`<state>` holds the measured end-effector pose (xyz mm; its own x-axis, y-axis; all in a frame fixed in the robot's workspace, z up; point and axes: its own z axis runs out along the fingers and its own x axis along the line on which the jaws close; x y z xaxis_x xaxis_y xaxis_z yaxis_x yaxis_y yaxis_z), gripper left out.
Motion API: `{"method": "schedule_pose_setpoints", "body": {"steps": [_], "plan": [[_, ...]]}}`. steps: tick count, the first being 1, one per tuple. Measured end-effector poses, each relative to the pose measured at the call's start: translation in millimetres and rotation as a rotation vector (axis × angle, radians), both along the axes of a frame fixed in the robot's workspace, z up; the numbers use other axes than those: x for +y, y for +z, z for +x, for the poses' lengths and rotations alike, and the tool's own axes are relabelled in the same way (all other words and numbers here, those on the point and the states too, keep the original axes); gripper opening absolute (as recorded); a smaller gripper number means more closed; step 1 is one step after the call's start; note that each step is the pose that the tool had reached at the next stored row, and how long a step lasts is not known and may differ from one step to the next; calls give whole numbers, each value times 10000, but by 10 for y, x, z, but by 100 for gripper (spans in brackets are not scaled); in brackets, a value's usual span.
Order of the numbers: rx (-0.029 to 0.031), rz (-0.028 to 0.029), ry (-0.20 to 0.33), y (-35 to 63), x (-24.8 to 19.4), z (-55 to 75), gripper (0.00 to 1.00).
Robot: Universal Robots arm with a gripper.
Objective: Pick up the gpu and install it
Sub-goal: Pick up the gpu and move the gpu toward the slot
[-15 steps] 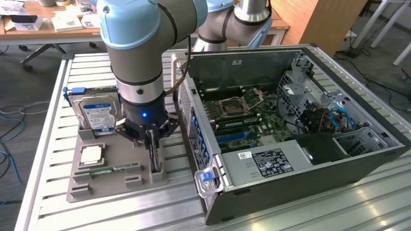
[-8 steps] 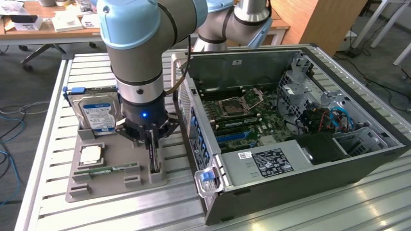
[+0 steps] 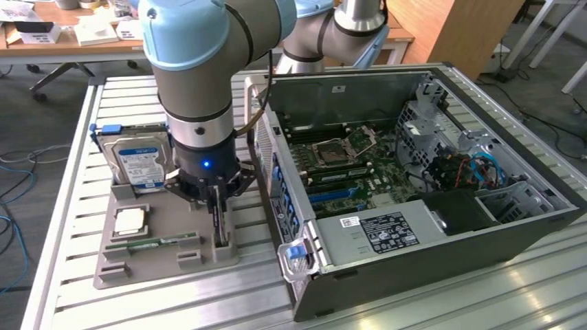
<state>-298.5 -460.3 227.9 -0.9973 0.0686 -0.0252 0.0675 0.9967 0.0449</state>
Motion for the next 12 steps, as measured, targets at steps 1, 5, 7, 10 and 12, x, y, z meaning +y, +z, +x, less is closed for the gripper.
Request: {"method": "schedule_pose_setpoints", "body": {"steps": [1,5,7,10,12], "plan": [[0,-2,98,0,0,0,26],[-1,1,302,0,0,0,26],[-1,1,305,-1,0,0,26],[-1,1,305,-1,0,0,26],[-2,1,305,0,0,1,26]]}}
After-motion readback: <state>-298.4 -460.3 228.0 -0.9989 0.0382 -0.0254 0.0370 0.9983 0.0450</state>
